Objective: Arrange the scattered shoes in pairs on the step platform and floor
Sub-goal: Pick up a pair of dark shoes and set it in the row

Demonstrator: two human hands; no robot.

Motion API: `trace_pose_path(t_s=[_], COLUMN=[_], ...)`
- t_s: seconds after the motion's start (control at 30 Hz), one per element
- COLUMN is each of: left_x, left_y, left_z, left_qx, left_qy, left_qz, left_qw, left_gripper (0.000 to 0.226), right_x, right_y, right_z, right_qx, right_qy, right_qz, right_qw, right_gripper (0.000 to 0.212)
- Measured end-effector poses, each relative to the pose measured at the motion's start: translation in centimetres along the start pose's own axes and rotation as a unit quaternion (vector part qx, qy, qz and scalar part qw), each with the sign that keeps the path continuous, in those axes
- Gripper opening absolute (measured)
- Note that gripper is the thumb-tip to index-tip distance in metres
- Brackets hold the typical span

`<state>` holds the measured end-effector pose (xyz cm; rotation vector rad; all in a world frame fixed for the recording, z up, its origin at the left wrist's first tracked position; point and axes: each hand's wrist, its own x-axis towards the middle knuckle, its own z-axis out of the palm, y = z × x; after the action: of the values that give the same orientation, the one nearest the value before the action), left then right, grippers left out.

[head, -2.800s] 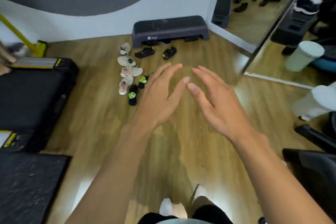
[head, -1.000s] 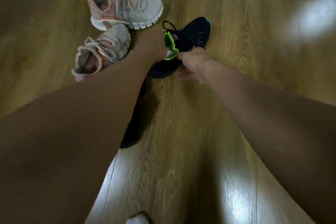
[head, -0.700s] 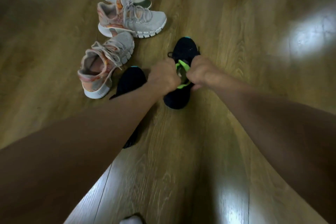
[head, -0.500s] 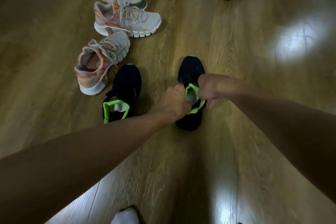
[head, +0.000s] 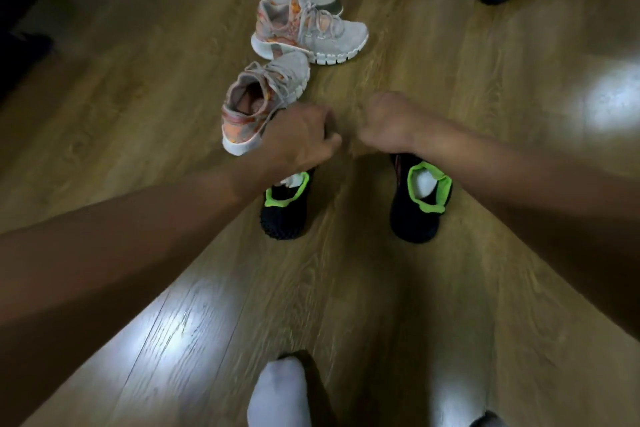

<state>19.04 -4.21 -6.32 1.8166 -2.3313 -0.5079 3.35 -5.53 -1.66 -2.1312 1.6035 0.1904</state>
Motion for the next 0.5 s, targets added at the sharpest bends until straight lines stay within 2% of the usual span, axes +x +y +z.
trace_pose_path(t_s=[0.07,0.13,0.2,0.3,0.33,0.4,0.47,0.5], left_x=[-0.4,-1.2,-2.1,-2.9,-3.0,-2.8,-2.3,-2.0], left_y=[-1.9,-4.0,-5.4,-6.1,-5.9,-4.9,-3.3,-2.3], left_z=[-0.7,-0.4,0.4,1.6,1.8,2.1,2.8,3.3], left_qx=[0.047,0.065,-0.006,-0.058,-0.055,0.02,0.084,0.077], left_qy=[-0.024,-0.081,-0.122,-0.185,-0.185,-0.154,-0.123,-0.116], left_qz=[-0.017,-0.048,-0.106,-0.158,-0.161,-0.136,-0.093,-0.085], left_qw=[0.998,0.993,0.987,0.968,0.968,0.979,0.984,0.987], left_gripper=[0.045,0.053,0.054,0.038,0.033,0.03,0.038,0.041], right_x=[0.4,0.7,1.0,1.6,1.7,1.7,1.5,1.1], right_y=[-3.4,-5.6,-6.5,-6.7,-6.6,-6.0,-4.6,-3.7], right_z=[2.1,4.6,6.7,7.8,7.7,7.1,6.2,5.7], right_qx=[0.138,0.203,0.155,0.072,0.059,0.04,0.026,0.016], right_qy=[-0.083,-0.139,-0.137,-0.077,-0.059,-0.032,-0.015,-0.014], right_qz=[0.008,0.03,0.029,0.024,0.02,0.015,0.017,0.019], right_qw=[0.987,0.969,0.978,0.994,0.996,0.999,0.999,1.0], right_gripper=[0.02,0.018,0.011,0.009,0.009,0.013,0.012,0.009])
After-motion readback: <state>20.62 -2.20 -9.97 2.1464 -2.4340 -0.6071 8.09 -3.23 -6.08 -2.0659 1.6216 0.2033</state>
